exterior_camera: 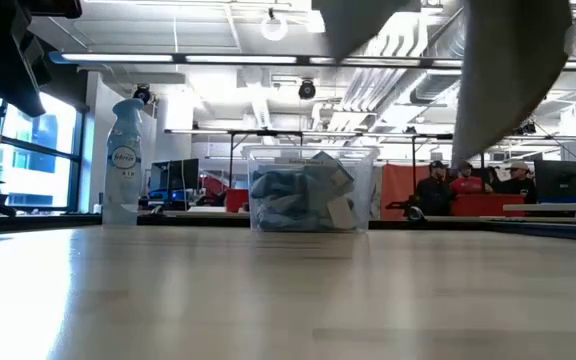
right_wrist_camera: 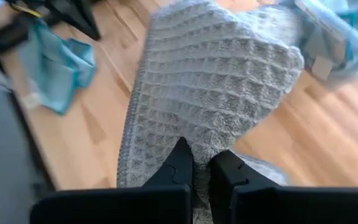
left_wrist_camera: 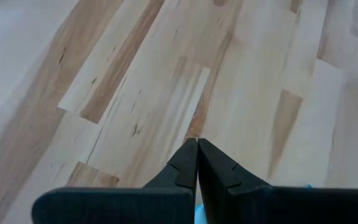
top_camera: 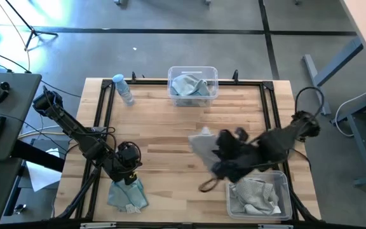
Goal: Sort microfiber towel by color & place in baskets
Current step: Put the gray towel into the bottom transparent bin
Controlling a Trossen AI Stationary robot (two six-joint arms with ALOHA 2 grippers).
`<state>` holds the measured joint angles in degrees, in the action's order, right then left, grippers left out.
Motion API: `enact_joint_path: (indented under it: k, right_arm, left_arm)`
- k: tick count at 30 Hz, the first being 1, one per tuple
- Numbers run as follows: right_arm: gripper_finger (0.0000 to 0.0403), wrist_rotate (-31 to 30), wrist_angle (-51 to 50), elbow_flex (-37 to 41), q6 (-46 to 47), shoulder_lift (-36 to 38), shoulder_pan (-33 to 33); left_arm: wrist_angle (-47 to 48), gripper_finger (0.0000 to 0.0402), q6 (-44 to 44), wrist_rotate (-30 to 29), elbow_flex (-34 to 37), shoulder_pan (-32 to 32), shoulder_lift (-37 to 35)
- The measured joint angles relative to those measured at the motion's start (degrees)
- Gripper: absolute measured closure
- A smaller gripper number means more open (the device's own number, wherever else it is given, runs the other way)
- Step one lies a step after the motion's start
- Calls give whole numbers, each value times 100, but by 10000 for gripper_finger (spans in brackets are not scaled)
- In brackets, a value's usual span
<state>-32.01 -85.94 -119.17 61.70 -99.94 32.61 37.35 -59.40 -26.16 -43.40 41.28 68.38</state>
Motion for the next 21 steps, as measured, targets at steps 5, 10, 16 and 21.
enact_joint_path:
  k: [5, 10, 16, 21]
  right_arm:
    - [399, -373, -383, 0, 1111, 387, 709]
    - [399, -846, -406, 0, 2069, 667, 1472]
    - [400, 311, -408, 0, 2546, 592, 2041]
    - [401, 1538, -407, 0, 3189, 408, 2306]
  left_arm:
    - [-1, 401, 5, -17, 0, 0, 0]
    - [3, 401, 16, -39, 0, -69, 1]
    - [4, 401, 20, -41, 0, -211, 2]
    - [-17, 401, 213, -8, 0, -305, 2]
